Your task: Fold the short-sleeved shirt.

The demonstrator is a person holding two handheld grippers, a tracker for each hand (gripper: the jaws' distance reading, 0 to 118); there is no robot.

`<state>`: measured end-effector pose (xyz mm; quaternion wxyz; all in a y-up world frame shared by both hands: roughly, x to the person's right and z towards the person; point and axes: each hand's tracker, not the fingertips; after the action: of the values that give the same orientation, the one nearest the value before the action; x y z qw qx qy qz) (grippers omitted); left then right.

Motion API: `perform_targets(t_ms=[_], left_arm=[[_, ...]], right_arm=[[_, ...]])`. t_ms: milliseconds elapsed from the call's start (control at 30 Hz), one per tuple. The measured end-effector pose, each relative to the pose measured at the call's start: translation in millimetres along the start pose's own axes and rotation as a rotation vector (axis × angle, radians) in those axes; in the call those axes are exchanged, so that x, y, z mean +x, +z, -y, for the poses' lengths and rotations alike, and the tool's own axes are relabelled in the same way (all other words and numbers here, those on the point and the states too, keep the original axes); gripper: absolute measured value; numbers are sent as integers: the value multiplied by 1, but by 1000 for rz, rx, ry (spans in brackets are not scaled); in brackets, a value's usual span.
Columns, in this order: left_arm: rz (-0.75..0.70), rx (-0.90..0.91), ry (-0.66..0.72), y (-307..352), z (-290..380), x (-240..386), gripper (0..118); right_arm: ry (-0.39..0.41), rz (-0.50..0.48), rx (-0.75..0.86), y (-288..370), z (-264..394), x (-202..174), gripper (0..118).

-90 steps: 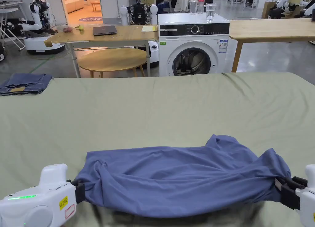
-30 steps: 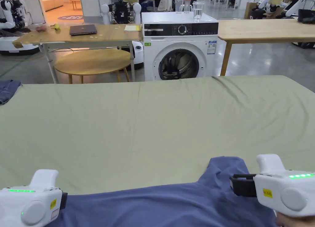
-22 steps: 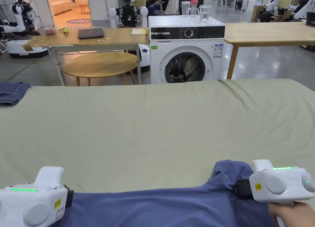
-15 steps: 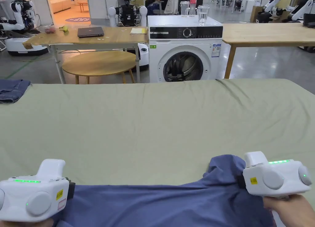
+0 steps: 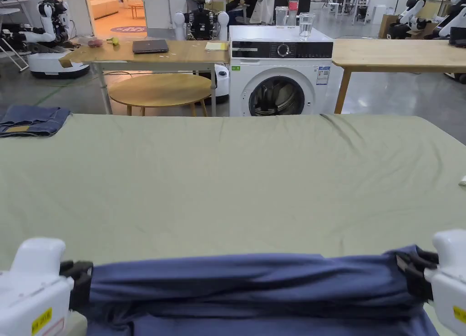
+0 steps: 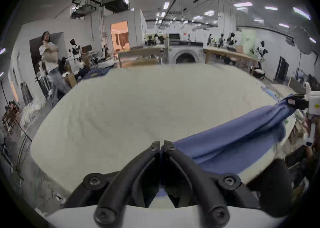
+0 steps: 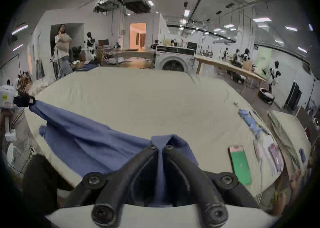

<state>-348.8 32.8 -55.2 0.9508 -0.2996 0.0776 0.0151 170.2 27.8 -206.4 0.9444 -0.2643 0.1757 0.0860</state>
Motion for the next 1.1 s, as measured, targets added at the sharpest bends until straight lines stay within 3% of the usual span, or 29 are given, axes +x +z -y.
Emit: perform_targets(t_ms=[167,267,333,367,400,433,467,667,700,733,767,833,900,1100], left_arm=[[-21,-206,108,-19,84,-11,0],[-47,-167,122,-20,88,-5,2],[-73,-109,129,-14,73,0,47],[-71,-65,129,-10,64,4,73],[-66,-30,129,-7,53,9,97],[-50,22,124,-4,38,17,103],[-43,73,119,2,23,25,103],[-14,268,36,-3,-50,83,101],[-28,283,13,-4,-55,89,84],[-57,292,-16,-4,-59,95,50],[-70,302,-31,-3,-60,99,1],[-82,295,-23,-3,-60,101,0],[-40,286,5,-5,-55,88,0],[-26,242,62,-2,-43,66,0]], right_arm=[[-86,26,-154,-3,80,-8,0],[-149,20,-140,-4,89,-7,0],[-149,27,-91,2,74,-8,8],[-141,23,-63,6,64,-11,24],[-135,15,-40,9,54,-15,56],[-134,4,-13,14,38,-22,76],[-128,-10,29,17,25,-29,85],[-118,-29,336,34,-47,-90,86],[-121,-5,356,35,-52,-95,71],[-117,5,378,36,-56,-100,34],[-106,8,385,35,-56,-103,0],[-94,56,394,30,-55,-105,0],[-94,5,360,27,-54,-98,0],[-80,12,351,28,-45,-102,0]])
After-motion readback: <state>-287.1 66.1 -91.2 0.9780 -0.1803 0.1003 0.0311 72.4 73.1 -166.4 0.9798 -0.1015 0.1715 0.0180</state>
